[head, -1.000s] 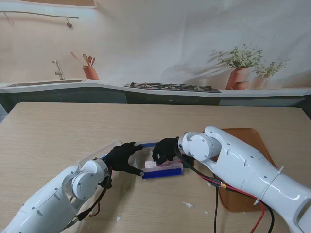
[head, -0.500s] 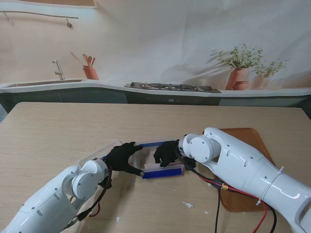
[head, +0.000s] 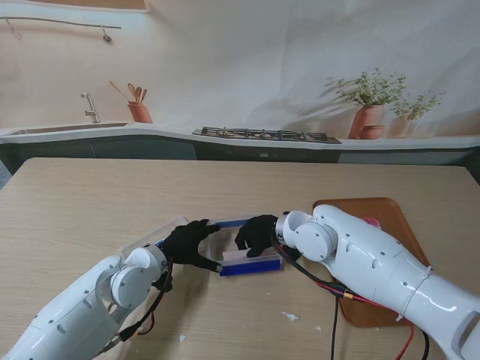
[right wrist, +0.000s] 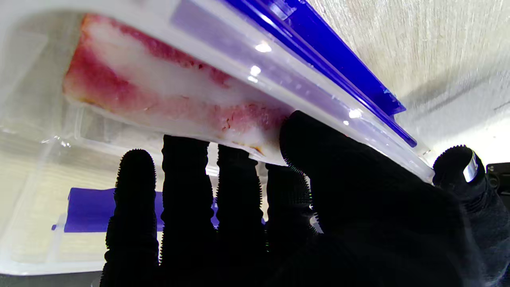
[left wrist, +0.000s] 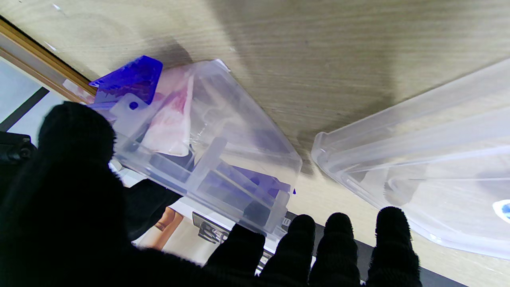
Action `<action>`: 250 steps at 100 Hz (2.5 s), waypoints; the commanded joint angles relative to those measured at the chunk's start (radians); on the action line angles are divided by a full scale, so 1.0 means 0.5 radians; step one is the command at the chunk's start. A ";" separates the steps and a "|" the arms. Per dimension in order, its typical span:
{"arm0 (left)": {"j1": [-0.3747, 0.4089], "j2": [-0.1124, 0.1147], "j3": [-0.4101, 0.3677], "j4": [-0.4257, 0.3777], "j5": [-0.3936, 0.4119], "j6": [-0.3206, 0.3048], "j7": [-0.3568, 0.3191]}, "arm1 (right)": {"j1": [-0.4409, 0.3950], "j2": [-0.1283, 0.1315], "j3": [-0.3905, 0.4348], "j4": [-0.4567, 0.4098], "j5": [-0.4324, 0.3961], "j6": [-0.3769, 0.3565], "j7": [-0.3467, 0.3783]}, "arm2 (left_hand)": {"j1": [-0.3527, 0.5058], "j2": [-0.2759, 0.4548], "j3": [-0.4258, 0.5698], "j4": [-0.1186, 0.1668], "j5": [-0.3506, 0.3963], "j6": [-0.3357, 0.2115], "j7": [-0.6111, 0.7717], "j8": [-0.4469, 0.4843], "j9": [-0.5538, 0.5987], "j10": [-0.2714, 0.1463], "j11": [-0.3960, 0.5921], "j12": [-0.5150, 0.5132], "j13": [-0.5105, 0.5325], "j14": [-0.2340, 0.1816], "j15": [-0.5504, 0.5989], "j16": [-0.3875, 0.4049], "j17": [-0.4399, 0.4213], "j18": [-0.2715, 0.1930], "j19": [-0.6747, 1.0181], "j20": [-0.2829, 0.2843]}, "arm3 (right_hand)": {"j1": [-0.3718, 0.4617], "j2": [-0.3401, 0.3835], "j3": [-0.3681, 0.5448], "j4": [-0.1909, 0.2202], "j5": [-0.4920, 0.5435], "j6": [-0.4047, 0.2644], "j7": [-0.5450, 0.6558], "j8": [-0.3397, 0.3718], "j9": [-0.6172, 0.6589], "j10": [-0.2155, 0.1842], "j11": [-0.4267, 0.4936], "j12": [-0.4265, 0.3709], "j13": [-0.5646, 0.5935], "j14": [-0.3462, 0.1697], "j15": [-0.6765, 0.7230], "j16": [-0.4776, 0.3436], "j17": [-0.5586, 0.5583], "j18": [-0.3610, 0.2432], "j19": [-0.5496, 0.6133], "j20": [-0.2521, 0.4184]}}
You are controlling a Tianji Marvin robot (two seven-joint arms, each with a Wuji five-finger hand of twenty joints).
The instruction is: Separate the bacon slices onto the tray
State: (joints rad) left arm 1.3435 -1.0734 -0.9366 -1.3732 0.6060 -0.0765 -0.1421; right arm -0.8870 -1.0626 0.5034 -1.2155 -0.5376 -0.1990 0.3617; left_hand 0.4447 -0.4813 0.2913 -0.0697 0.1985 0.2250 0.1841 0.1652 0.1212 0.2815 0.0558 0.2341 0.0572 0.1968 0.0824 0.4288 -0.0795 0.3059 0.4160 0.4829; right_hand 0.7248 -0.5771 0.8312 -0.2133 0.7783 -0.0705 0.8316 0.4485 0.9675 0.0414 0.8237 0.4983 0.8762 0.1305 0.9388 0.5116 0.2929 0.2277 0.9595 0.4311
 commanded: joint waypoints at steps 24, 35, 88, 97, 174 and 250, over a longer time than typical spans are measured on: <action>0.025 0.005 0.003 0.021 0.009 0.006 -0.046 | -0.079 -0.016 0.073 0.037 -0.067 -0.128 -0.085 | 0.184 0.039 0.215 0.036 0.054 0.121 0.020 -0.019 0.055 -0.236 0.087 -0.019 -0.066 -0.028 -0.036 -0.017 -0.021 0.011 -0.067 0.041 | 0.144 0.006 0.107 -0.072 0.112 -0.152 0.245 0.188 0.098 0.119 0.319 0.117 0.121 -0.017 0.258 0.136 0.066 0.008 0.185 0.036; 0.024 0.006 0.005 0.020 0.008 0.009 -0.050 | -0.124 -0.001 0.162 -0.026 -0.185 -0.161 -0.131 | 0.184 0.036 0.215 0.036 0.053 0.121 0.019 -0.019 0.053 -0.238 0.085 -0.021 -0.066 -0.030 -0.037 -0.017 -0.021 0.011 -0.068 0.040 | 0.146 -0.006 0.118 -0.074 0.122 -0.156 0.240 0.201 0.096 0.127 0.353 0.160 0.110 -0.012 0.317 0.171 0.067 -0.003 0.205 0.054; 0.042 -0.005 -0.018 0.014 0.019 -0.021 0.011 | -0.326 0.059 0.586 -0.414 -0.430 -0.227 -0.056 | 0.182 0.029 0.217 0.034 0.037 0.118 0.016 -0.019 0.043 -0.242 0.071 -0.016 -0.066 -0.030 -0.038 -0.015 -0.020 0.011 -0.063 0.042 | 0.145 0.008 0.124 -0.077 0.122 -0.157 0.234 0.226 0.076 0.131 0.370 0.223 0.072 -0.009 0.361 0.211 0.031 0.009 0.191 0.068; 0.048 -0.009 -0.027 0.014 0.021 -0.037 0.035 | -0.386 0.063 0.692 -0.491 -0.465 -0.242 -0.063 | 0.183 0.025 0.221 0.034 0.036 0.120 0.018 -0.019 0.041 -0.240 0.069 -0.014 -0.067 -0.030 -0.037 -0.015 -0.019 0.011 -0.061 0.042 | 0.147 0.010 0.126 -0.076 0.121 -0.154 0.235 0.232 0.075 0.128 0.370 0.228 0.069 -0.010 0.359 0.212 0.028 0.010 0.188 0.068; 0.115 -0.047 -0.108 -0.020 0.041 -0.163 0.265 | -1.170 0.155 1.766 -1.114 -0.904 -0.493 0.253 | 0.136 0.037 0.202 0.010 -0.012 0.095 0.019 -0.018 0.015 -0.262 0.021 -0.011 -0.065 -0.051 -0.038 -0.016 -0.017 0.014 -0.044 0.028 | 0.152 0.056 0.075 -0.071 0.100 -0.168 0.216 0.265 0.049 0.102 0.345 0.261 0.035 -0.025 0.317 0.212 -0.047 0.034 0.104 0.052; 0.336 -0.087 -0.386 -0.274 0.007 -0.278 0.480 | -1.597 0.211 2.146 -1.105 -1.000 -0.394 0.738 | 0.117 0.160 0.056 0.010 0.008 0.091 0.016 -0.025 0.027 -0.249 0.011 -0.016 -0.059 -0.054 -0.029 -0.019 -0.016 0.023 -0.030 0.015 | 0.180 0.130 -0.020 -0.047 0.058 -0.195 0.192 0.297 -0.016 0.061 0.316 0.299 -0.054 -0.041 0.257 0.202 -0.098 0.007 0.014 0.046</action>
State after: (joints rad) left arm 1.5049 -1.1124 -1.1239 -1.4949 0.6124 -0.2131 0.1015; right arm -1.6626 -0.9587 1.5788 -1.7891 -1.0383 -0.4086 0.7137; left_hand 0.5047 -0.4195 0.3496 -0.0697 0.2144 0.2568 0.2002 0.1652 0.1470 0.1891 0.0712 0.2305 0.0571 0.1943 0.0824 0.4288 -0.0795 0.3059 0.4159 0.4830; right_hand 0.7373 -0.5671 0.8054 -0.2314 0.7688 -0.0709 0.8354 0.5376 0.9620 0.0913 0.9638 0.6360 0.8737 0.1298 1.0724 0.6054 0.2624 0.2272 0.9777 0.4508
